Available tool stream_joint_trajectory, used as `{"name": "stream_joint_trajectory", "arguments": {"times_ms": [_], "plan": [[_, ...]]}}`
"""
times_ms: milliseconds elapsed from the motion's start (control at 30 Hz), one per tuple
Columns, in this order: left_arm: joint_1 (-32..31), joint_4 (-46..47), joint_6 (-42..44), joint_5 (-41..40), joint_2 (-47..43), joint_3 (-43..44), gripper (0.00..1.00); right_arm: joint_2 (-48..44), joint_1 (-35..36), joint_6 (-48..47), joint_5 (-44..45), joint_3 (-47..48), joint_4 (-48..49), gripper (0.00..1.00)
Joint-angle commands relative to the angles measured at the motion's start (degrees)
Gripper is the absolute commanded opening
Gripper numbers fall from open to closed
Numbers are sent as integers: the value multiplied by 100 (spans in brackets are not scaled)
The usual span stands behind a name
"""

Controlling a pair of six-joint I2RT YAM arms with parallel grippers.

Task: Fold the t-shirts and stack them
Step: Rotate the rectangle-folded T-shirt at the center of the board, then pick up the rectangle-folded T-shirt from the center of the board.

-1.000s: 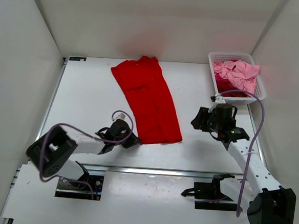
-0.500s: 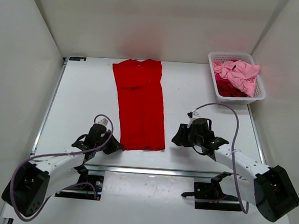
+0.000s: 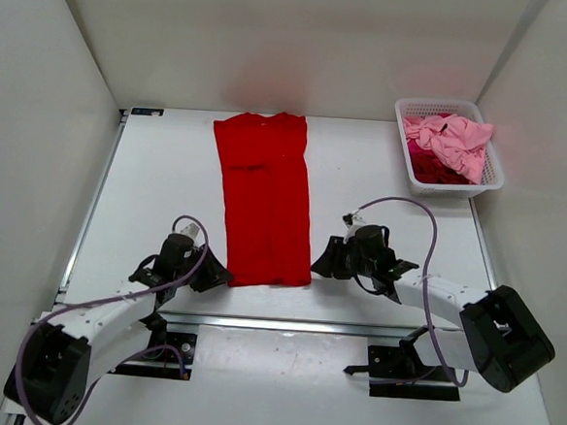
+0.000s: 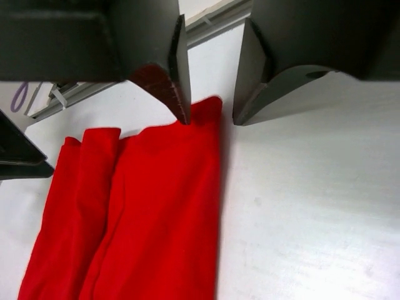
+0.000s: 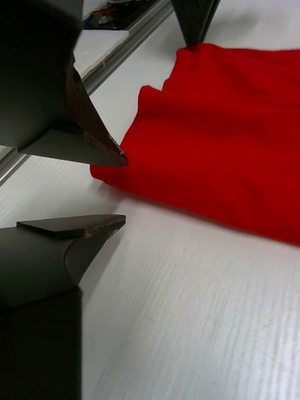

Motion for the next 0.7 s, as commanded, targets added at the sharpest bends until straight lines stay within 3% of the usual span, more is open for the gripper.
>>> {"name": "stream_joint_trajectory", "arguments": {"times_ms": [0, 200, 433, 633, 667], "plan": [[-8, -64, 279, -150, 678, 121, 43, 271, 25, -18, -85, 116, 337, 33], [-43, 86, 297, -387, 891, 288, 33, 412, 192, 17, -146, 178, 432, 30], [-158, 69, 367, -317, 1145, 332, 35, 219, 350, 61, -191, 230, 301, 35], [-140, 51, 376, -299, 1093, 340, 16, 569, 341, 139, -305, 135, 485, 34], [-140, 34, 376, -308, 1075, 340, 13, 579, 333, 157, -296, 125, 538, 29]]}}
